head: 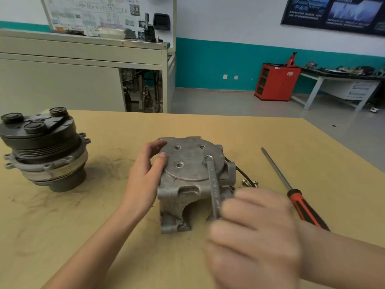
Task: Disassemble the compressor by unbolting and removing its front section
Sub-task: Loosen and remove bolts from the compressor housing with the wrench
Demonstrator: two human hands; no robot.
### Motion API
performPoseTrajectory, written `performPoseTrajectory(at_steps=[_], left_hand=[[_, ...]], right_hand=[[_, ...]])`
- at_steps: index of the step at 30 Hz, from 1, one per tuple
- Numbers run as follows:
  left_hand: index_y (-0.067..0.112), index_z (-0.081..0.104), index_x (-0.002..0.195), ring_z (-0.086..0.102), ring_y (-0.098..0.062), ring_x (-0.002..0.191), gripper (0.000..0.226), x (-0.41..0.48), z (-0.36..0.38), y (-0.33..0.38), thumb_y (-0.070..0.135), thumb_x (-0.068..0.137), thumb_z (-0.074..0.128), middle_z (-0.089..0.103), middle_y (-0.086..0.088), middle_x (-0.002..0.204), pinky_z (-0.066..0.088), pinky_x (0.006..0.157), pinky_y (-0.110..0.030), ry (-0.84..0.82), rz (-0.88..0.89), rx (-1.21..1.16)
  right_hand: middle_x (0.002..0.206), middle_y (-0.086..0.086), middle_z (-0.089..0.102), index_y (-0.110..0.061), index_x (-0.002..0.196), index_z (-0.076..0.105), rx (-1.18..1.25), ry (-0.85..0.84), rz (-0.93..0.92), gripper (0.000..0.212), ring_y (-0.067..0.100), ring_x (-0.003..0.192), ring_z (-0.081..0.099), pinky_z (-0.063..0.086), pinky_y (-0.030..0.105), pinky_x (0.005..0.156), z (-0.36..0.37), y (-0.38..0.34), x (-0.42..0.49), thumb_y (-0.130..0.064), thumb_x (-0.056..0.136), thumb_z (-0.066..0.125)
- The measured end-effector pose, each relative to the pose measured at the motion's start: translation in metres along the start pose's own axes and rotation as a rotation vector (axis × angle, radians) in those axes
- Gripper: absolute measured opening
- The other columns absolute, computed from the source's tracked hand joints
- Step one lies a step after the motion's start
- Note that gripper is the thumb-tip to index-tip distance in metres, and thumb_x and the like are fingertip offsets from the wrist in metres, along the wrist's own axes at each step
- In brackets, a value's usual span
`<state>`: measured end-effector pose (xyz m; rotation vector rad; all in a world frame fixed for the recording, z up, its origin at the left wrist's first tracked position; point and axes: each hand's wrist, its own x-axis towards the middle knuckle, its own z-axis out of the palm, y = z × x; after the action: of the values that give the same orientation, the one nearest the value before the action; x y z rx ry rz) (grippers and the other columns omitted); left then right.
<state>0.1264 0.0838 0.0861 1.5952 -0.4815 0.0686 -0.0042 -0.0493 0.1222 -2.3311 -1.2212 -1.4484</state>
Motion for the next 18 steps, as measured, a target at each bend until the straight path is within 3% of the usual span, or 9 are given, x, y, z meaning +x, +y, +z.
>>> performPoseTrajectory(at_steps=[2,4,7,11,14,18], left_hand=[[0.033,0.056,0.118,0.057,0.011,0.093,0.03,0.002,-0.001,-0.003,0.036,0.09,0.048,0.06,0.019,0.115,0.045,0.078,-0.02,0.011,0.002,0.017],[0.032,0.056,0.12,0.057,0.011,0.094,0.029,0.002,-0.002,-0.004,0.034,0.093,0.048,0.059,0.02,0.115,0.045,0.079,-0.021,0.017,0.003,0.016],[0.031,0.055,0.121,0.056,0.014,0.092,0.024,0.002,-0.002,-0.005,0.02,0.102,0.045,0.058,0.019,0.115,0.044,0.079,-0.021,0.026,0.01,0.032],[0.029,0.054,0.121,0.056,0.015,0.087,0.025,0.003,-0.001,-0.004,0.019,0.102,0.043,0.058,0.019,0.112,0.046,0.078,-0.017,0.032,0.005,0.04],[0.027,0.054,0.124,0.055,0.017,0.083,0.026,0.004,0.0,-0.003,0.021,0.102,0.042,0.058,0.02,0.109,0.046,0.075,-0.012,0.025,0.002,0.033],[0.022,0.053,0.126,0.055,0.019,0.081,0.027,0.003,0.002,-0.001,0.019,0.102,0.041,0.057,0.016,0.11,0.044,0.07,-0.006,0.023,-0.005,0.026]], right_hand=[[0.054,0.003,0.027,-0.014,0.046,0.05,0.01,-0.015,0.075,0.049,0.02,0.051,0.019,0.016,0.029,0.048,-0.034,0.004,-0.003,-0.012,0.092,0.031],[0.047,0.006,0.039,-0.006,0.05,0.065,0.039,-0.054,0.178,0.064,0.018,0.044,0.029,0.025,0.025,0.044,-0.059,0.013,-0.018,-0.021,0.098,0.024],[0.059,0.0,0.052,0.007,0.073,0.065,-0.04,-0.042,0.484,0.058,0.01,0.052,0.039,0.029,0.013,0.055,-0.07,0.033,-0.047,-0.022,0.1,0.023],[0.069,0.017,0.066,0.006,0.079,0.069,-0.24,-0.053,0.751,0.048,0.014,0.065,0.054,0.039,0.016,0.062,-0.083,0.08,-0.068,-0.013,0.09,0.027],[0.057,0.011,0.058,-0.001,0.076,0.068,-0.317,-0.239,0.906,0.053,0.026,0.057,0.052,0.039,0.033,0.056,-0.072,0.126,-0.063,-0.031,0.089,0.027],[0.066,0.009,0.055,-0.008,0.073,0.055,-0.476,-0.568,0.974,0.04,0.03,0.07,0.051,0.027,0.03,0.053,-0.027,0.187,-0.031,-0.03,0.096,0.03]])
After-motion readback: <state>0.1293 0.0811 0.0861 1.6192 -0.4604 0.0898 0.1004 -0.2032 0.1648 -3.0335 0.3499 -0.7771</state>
